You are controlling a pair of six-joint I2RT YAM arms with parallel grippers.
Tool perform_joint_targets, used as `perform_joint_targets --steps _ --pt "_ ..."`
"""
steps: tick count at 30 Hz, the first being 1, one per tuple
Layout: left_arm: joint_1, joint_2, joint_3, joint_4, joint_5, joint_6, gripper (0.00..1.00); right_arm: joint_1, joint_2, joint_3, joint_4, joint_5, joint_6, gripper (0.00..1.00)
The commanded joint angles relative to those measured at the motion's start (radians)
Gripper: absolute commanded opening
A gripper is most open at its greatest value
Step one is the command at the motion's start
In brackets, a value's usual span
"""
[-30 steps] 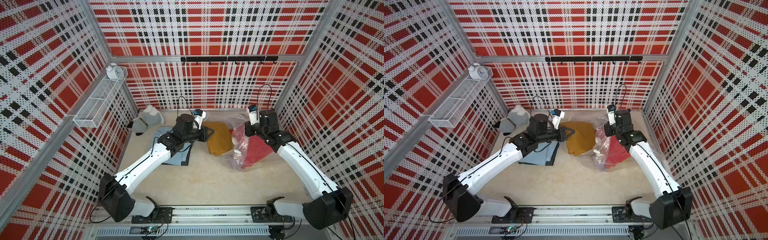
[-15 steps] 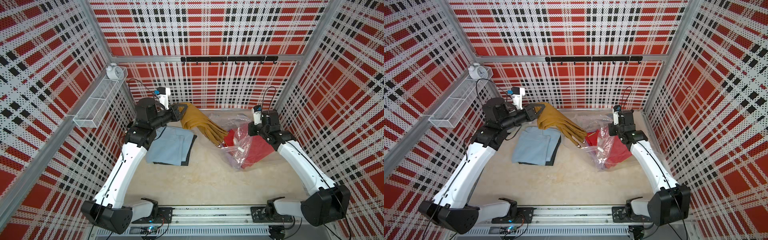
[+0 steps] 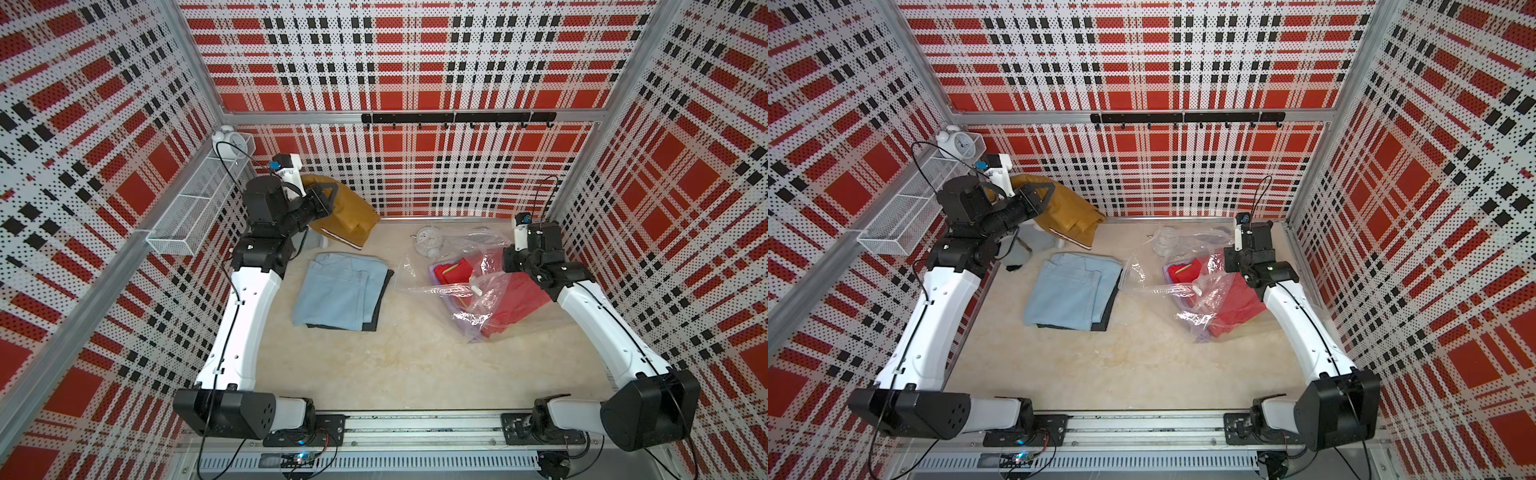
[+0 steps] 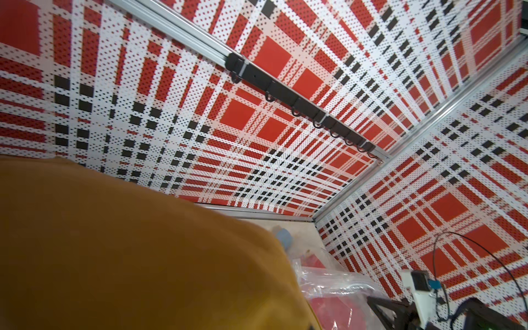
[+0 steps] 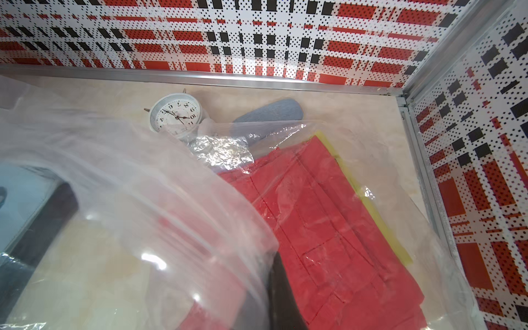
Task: Take the trousers out of the vacuum bag
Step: Place the trousers at the center of the board.
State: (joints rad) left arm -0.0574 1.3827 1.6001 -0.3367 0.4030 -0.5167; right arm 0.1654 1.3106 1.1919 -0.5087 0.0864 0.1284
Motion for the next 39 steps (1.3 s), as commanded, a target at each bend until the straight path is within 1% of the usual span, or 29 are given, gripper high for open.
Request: perform_joint_targets --steps 1,4,17,23,31,35,39 --pt "0.001 0.013 0.054 0.154 -0.011 0.022 0.00 -0.015 -0.025 -0.003 0.011 0.017 0.010 0.00" --pt "0.002 0.045 0.039 0.177 -0.026 0.022 0.00 -0.016 -0.024 0.000 0.010 0.015 0.009 0.00" --pt "0.001 0.135 -0.051 0.331 -0.074 -0.051 0.00 -0.018 -0.005 0.002 0.010 0.006 0.004 0.00" --pt "-0.001 0.184 -0.069 0.396 -0.098 -0.054 0.00 -0.020 0.011 0.009 0.015 -0.004 0.004 0.00" --pt "-0.013 0.285 0.018 0.396 -0.112 -0.052 0.00 -0.020 0.019 0.018 0.007 -0.018 0.000 0.00" --pt "-0.041 0.265 -0.022 0.396 -0.159 -0.050 0.00 -0.019 0.016 0.020 0.000 -0.014 -0.001 0.00" --pt "-0.060 0.192 -0.121 0.396 -0.214 -0.055 0.00 -0.020 0.018 0.022 -0.002 -0.013 -0.005 0.00"
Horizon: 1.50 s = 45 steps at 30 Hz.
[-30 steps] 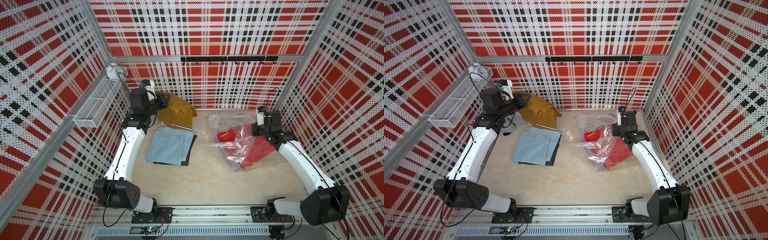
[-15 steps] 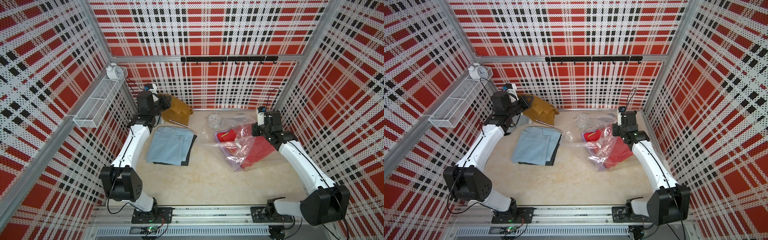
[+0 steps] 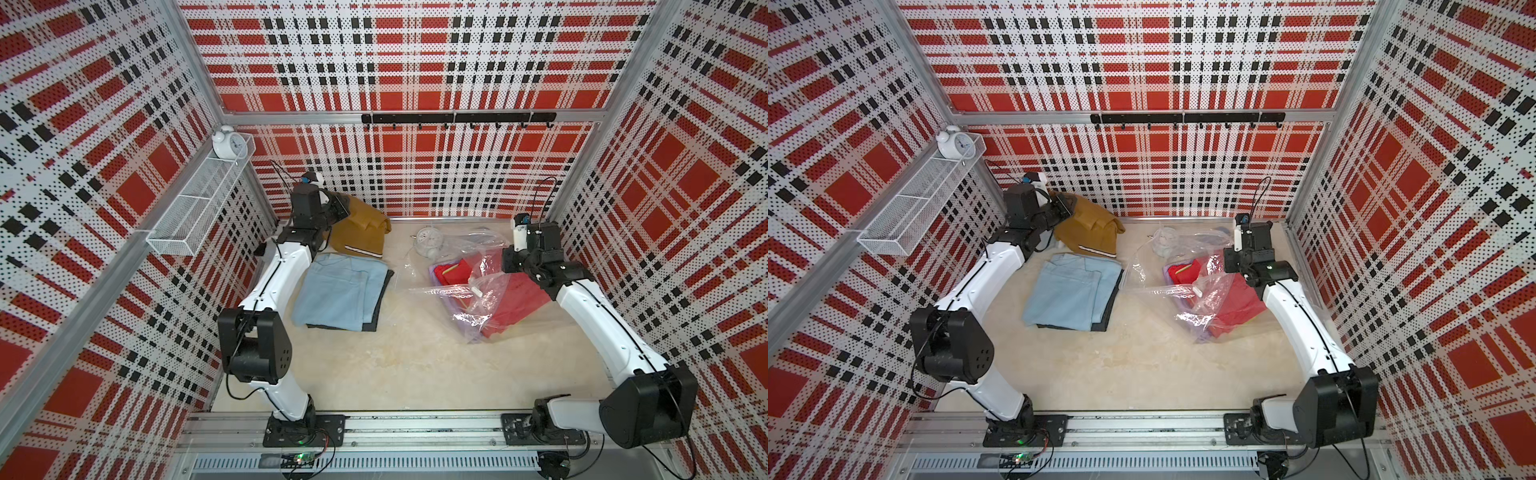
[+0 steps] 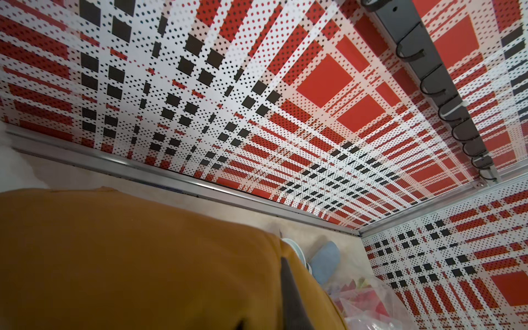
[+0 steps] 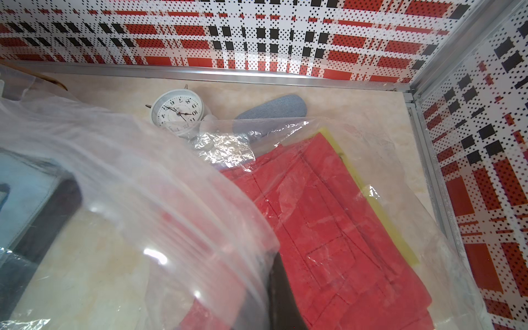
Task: Take the trousers out of the vacuum bag
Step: Place the trousers at the center of the board.
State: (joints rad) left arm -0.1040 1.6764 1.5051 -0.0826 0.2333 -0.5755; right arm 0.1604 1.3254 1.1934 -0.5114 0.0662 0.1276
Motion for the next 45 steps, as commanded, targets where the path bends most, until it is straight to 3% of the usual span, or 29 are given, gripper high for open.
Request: perform_joint_targets --steps 1,10,20,27,32,40,43,45 --pt "-0.018 -0.128 -0.060 0.141 -0.062 0.002 0.00 -0.015 0.004 0.022 0.000 0.008 -0.005 0.00" --pt "-0.067 -0.396 -0.380 0.132 -0.208 -0.041 0.00 -0.016 0.015 0.025 0.001 -0.003 -0.008 0.00" --pt "-0.135 -0.587 -0.535 0.033 -0.332 -0.078 0.00 -0.016 0.010 0.036 -0.003 -0.028 -0.003 0.00" --pt "-0.135 -0.616 -0.687 0.040 -0.324 -0.135 0.00 -0.015 -0.004 0.032 -0.011 -0.037 0.000 0.00" --pt "-0.185 -0.644 -0.781 0.040 -0.334 -0.166 0.00 -0.016 -0.012 0.023 -0.010 -0.036 0.001 0.00" --pt "-0.198 -0.700 -0.924 -0.047 -0.367 -0.213 0.00 -0.016 -0.001 0.022 0.000 -0.049 0.003 0.00" --pt "-0.192 -0.720 -0.923 -0.093 -0.393 -0.212 0.19 -0.016 0.008 0.029 0.002 -0.055 0.003 0.00" --pt "-0.173 -0.733 -0.909 -0.129 -0.399 -0.201 0.40 -0.016 0.012 0.032 0.004 -0.059 0.003 0.00"
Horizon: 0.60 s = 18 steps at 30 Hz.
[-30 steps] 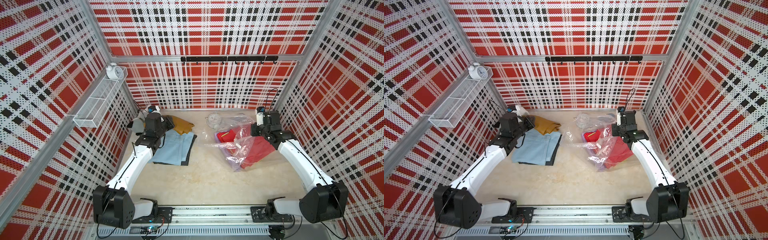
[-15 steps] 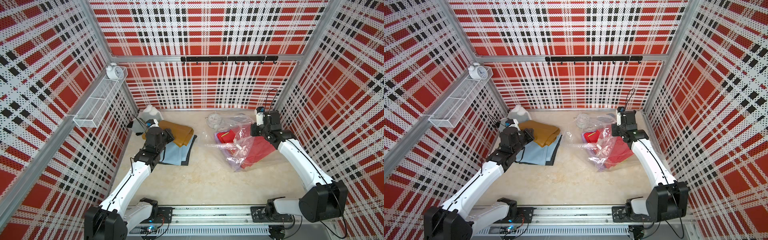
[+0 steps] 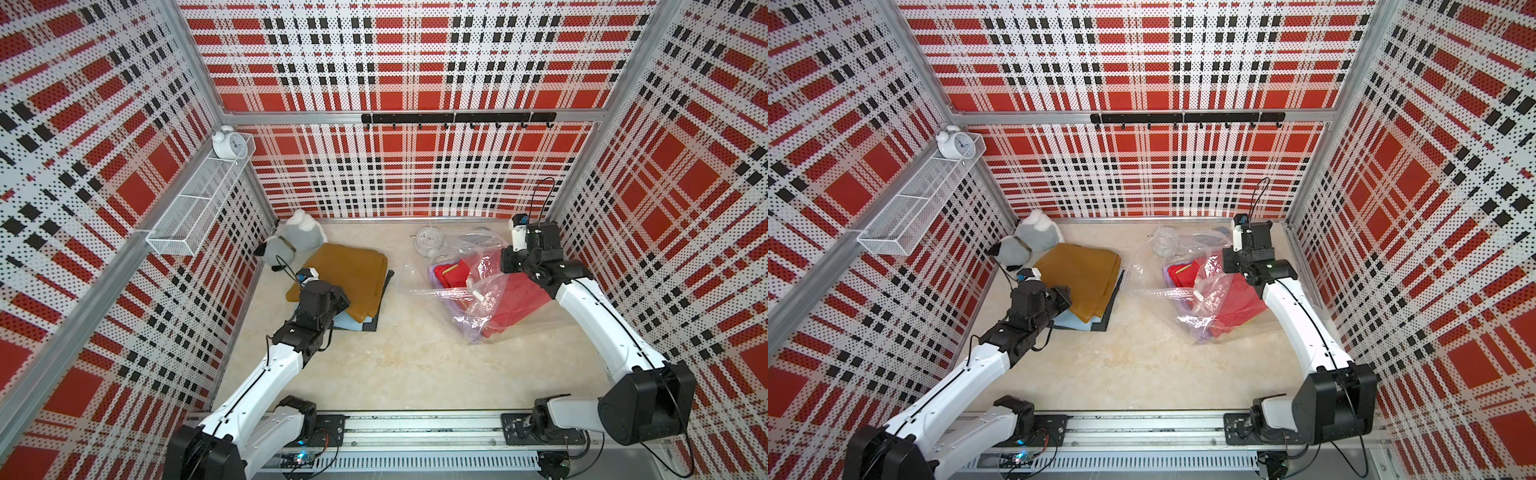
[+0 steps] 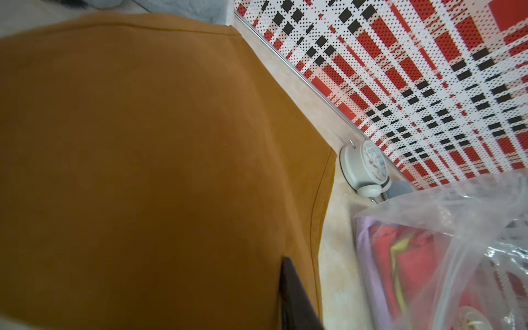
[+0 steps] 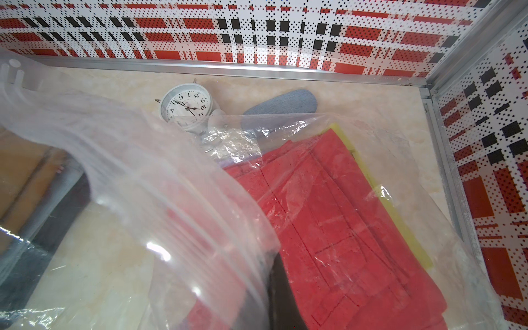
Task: Take the trousers out of the vacuum bag
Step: Place the trousers at the center of the board.
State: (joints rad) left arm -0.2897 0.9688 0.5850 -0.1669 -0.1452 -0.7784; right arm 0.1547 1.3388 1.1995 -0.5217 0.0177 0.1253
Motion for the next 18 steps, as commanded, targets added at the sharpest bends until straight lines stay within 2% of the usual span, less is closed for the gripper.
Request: perform_joint_targets --steps 1,3,9,14,18 --pt "0.024 -0.031 0.023 -0.063 -0.021 0.013 0.42 -0.010 0.000 0.025 0.015 -0.012 0.005 0.00" --pt "0.071 -0.045 0.061 -0.123 -0.027 0.047 0.49 -0.010 0.000 0.027 0.014 -0.013 0.005 0.00" --pt "0.173 -0.107 0.150 -0.233 -0.120 0.154 0.50 -0.010 -0.007 0.013 0.024 -0.016 0.004 0.00" --pt "0.186 -0.105 0.190 -0.246 -0.137 0.187 0.49 -0.010 0.000 0.024 0.021 -0.023 0.005 0.00" --pt "0.185 -0.097 0.202 -0.241 -0.105 0.207 0.48 -0.010 0.000 0.031 0.020 -0.024 0.005 0.00"
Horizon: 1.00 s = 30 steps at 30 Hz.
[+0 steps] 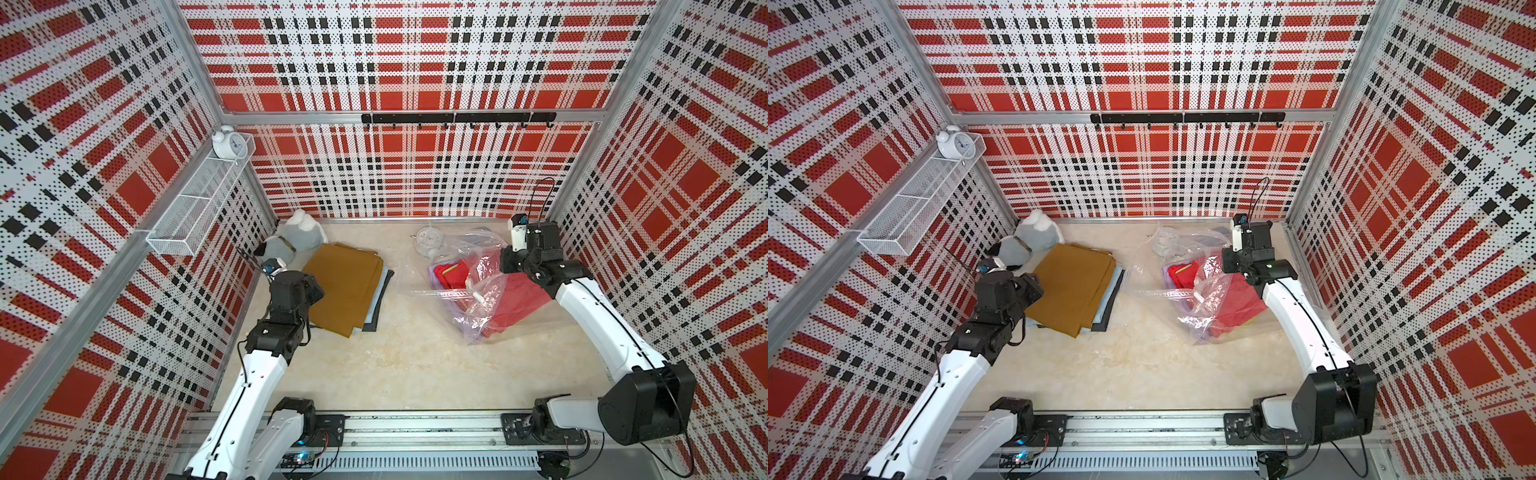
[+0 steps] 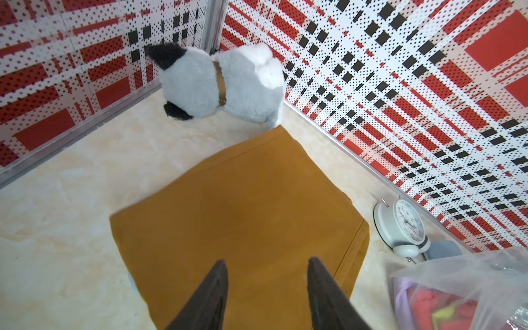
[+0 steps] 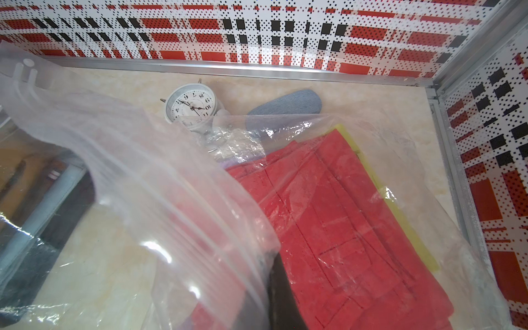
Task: Take the trousers out of the vacuum bag
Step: Place the trousers at the center of the board, then take out the trousers from the vacuum bag.
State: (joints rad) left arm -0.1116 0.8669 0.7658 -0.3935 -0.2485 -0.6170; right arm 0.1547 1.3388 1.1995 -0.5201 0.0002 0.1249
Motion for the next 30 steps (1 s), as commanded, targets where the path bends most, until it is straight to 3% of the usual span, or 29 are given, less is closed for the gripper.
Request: perform_joint_targets --steps 1,7,10,13,16,20,30 --pt "0.005 0.007 0.019 -0.004 0.013 0.053 0.48 -0.010 0.000 0.031 0.020 -0.008 0.007 0.00" --pt "-0.051 0.072 -0.026 0.053 0.062 0.072 0.53 -0.010 0.011 0.032 0.023 -0.020 0.019 0.00" --pt "-0.126 0.140 -0.043 0.083 0.053 0.080 0.58 -0.010 0.013 0.035 0.023 -0.023 0.021 0.00" --pt "-0.260 0.209 -0.024 0.114 0.034 0.104 0.67 -0.010 0.014 0.038 0.018 -0.020 0.019 0.00" --pt "-0.354 0.304 0.026 0.116 0.003 0.131 0.73 -0.010 0.014 0.038 0.018 -0.021 0.019 0.00" --pt "-0.413 0.429 0.081 0.115 -0.044 0.148 0.76 -0.010 0.008 0.030 0.020 -0.020 0.018 0.00" --pt "-0.525 0.573 0.345 0.221 0.034 0.201 0.76 -0.010 -0.010 0.017 0.005 -0.008 0.004 0.00"
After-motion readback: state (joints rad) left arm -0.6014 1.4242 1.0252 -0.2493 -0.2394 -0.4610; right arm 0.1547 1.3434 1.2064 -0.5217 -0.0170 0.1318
